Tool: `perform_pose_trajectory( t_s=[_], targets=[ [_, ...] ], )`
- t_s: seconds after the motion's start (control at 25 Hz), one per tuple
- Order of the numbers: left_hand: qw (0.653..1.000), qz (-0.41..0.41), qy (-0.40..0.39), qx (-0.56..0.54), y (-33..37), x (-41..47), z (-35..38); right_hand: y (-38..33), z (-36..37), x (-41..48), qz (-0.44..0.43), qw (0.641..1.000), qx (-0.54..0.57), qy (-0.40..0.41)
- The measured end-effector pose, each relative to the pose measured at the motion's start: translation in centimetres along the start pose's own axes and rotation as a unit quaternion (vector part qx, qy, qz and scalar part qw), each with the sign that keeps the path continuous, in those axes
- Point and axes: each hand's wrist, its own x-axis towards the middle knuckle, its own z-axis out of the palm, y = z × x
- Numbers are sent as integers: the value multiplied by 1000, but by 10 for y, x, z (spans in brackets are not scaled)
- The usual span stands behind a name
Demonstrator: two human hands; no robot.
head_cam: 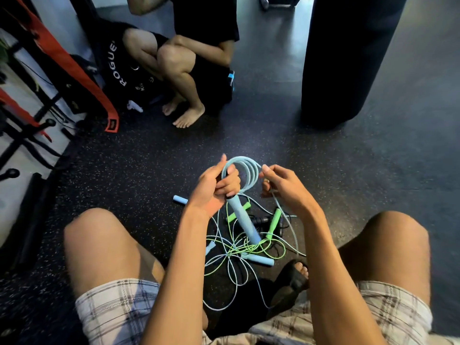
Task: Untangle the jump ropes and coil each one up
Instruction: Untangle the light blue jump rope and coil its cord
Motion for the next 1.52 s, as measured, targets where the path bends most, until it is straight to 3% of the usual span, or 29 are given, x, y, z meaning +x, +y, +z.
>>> perform_pose_trajectory(
  t_s=[0.08, 0.2, 0.32, 0.44, 0.68, 0.84, 1.0, 1.12, 1.2, 1.36, 1.52],
  targets=[
    [996, 36, -1, -79, -4, -3, 0, 12, 4, -7, 22, 1000, 0, -19],
    [986, 105, 94, -86, -8, -2, -2, 29, 9, -12, 54, 993, -94, -42],
    [960, 164, 225, -37, -6, 5, -8, 38, 8, -10, 85, 973, -201, -74],
    [928, 210, 288, 107, -7, 9, -11, 32, 10, -10, 80, 964, -235, -94],
    [866, 206, 286, 354, -27, 10, -17, 17, 12, -11, 41, 957, -257, -132],
    [834, 101, 220, 496, -33, 9, -24, -9, 16, -19, -33, 967, -228, -110],
    [885, -50, 104, 451, -31, 0, -8, -17, 19, -16, -94, 981, -164, -31],
    [937, -116, 31, 329, -31, -6, -1, -13, 17, -14, -101, 986, -122, 49],
    [944, -139, -1, 299, -28, -7, 0, -8, 13, -12, -99, 986, -110, 80],
    [972, -115, -40, 200, -27, -10, 4, 3, 13, -9, -80, 987, -90, 109],
    [999, -19, 14, 23, -17, -9, -4, 17, 10, -7, -38, 994, -43, 97]
  ],
)
